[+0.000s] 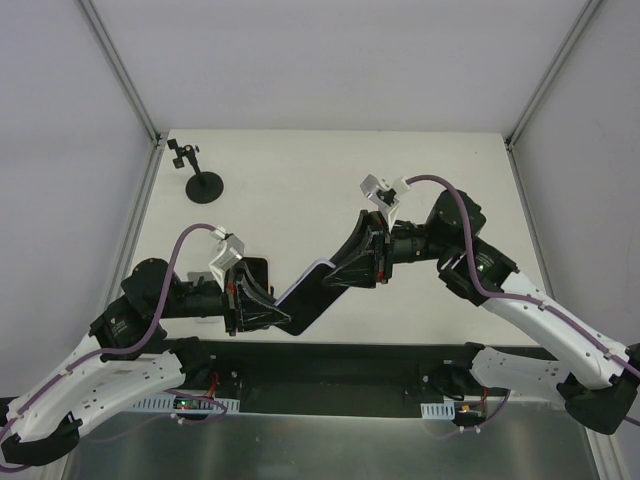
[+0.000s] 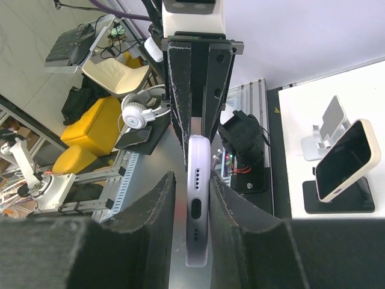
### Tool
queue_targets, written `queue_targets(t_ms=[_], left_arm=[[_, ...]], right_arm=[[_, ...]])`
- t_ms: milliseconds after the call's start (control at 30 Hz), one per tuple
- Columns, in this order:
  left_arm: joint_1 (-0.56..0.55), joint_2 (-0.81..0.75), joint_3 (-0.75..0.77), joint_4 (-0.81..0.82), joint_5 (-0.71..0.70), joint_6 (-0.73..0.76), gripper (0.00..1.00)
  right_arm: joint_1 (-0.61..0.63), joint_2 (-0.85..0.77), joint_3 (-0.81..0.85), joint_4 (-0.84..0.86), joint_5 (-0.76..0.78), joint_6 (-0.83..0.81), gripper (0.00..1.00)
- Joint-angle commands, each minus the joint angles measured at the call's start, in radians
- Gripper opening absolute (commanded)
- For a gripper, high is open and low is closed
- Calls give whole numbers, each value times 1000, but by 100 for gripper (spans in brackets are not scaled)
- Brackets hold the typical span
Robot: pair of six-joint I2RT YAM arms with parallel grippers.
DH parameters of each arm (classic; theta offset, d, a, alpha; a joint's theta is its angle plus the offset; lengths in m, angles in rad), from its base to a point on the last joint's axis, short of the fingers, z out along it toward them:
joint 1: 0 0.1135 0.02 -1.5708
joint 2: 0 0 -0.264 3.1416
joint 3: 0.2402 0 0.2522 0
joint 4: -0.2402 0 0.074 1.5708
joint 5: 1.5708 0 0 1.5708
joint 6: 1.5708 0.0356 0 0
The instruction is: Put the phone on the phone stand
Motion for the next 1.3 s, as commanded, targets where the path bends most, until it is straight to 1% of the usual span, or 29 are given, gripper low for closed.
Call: queue_targets(t_ms=[0,100,133,167,200,233,267,300,400,433,500,567,633,767,833,867,933,1000,1033,1067,1100,1133,1167,1200,1267], left_arm=[[-1,-15,39,125,-37,-11,0],[-3,-7,34,145,-33,-25,0],[-1,-7,34,145,-35,-28,0],[-1,-2,33,145,-38,-31,0],[-1,-2,31,148,-40,-34,0],[-1,1,30,148,-43,-38,0],[-1,2,27,156,-46,-39,0],[-1,1,28,159,-49,-39,0],[-1,7,30,163,-61,-36,0],[-1,8,30,166,-63,-35,0],[-1,8,28,171,-70,-34,0],[-1,8,28,174,-73,-32,0],[-3,10,33,176,-73,-29,0],[-1,4,39,174,-78,-25,0],[-1,-1,39,174,-89,-23,0],[-1,-7,39,173,-92,-23,0],[-3,-18,36,173,-119,-22,0],[-1,-27,50,119,-177,-11,0],[-1,-27,65,81,-214,-5,4],[-1,-33,80,34,-324,1,35],[-1,-36,118,-78,-384,7,50],[-1,-44,140,-134,-468,4,72],[-1,-59,162,-203,-621,1,99],[-1,-68,209,-323,-715,-17,99],[-1,-87,261,-453,-849,-35,99]], right_arm=[[13,-2,-7,133,-81,34,30],[13,-13,-13,145,-89,31,21],[14,-16,-15,145,-88,27,11],[14,-25,-19,145,-86,24,10],[13,-27,-21,145,-86,16,10],[14,-29,-24,143,-89,14,16],[14,-26,-25,146,-91,14,20],[11,-21,-24,148,-100,14,21],[13,-13,-19,151,-114,19,16],[14,-13,-19,152,-114,18,16],[13,-13,-21,152,-117,16,25],[14,-7,-19,152,-121,19,29],[14,-4,-21,152,-118,21,27],[13,8,-22,156,-115,25,28],[14,16,-15,156,-118,31,26],[14,27,-12,159,-121,34,25],[17,37,-4,159,-117,41,2],[19,45,1,159,-73,42,1],[19,47,2,154,-50,30,1],[21,45,7,143,-25,12,1],[24,41,10,116,33,-40,1],[24,37,13,102,64,-67,1],[24,42,24,81,93,-91,1],[24,50,51,44,130,-117,1],[25,97,99,-2,152,-165,1]])
